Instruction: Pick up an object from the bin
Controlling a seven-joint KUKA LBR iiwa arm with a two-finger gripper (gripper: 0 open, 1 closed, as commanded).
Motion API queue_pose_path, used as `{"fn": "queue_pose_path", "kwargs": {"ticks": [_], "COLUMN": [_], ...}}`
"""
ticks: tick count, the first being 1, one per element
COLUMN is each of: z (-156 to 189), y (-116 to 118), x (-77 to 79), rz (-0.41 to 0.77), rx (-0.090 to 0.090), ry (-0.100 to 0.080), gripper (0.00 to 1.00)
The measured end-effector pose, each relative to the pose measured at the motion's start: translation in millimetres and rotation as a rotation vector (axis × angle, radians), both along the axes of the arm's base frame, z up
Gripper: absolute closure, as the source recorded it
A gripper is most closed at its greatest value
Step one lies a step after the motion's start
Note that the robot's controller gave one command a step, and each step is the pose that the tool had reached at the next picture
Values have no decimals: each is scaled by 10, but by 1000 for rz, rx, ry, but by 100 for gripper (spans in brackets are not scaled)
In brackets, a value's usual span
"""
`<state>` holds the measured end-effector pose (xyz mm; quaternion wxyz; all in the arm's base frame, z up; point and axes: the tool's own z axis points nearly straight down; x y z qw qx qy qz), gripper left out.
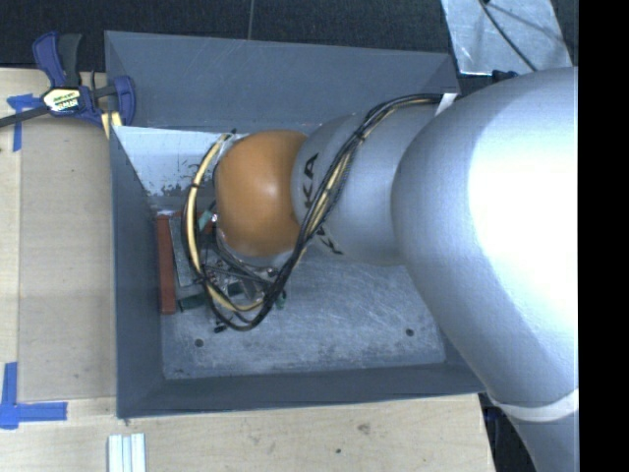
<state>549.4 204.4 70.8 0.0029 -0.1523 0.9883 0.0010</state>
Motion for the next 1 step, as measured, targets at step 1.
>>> {"fn": "queue_pose_path", "kwargs": {"ticks": [1], "z": [1515], "y": [-1], "x": [-144], "rz": [90], "rx": [0], "ry": [-6], "gripper": [100]}}
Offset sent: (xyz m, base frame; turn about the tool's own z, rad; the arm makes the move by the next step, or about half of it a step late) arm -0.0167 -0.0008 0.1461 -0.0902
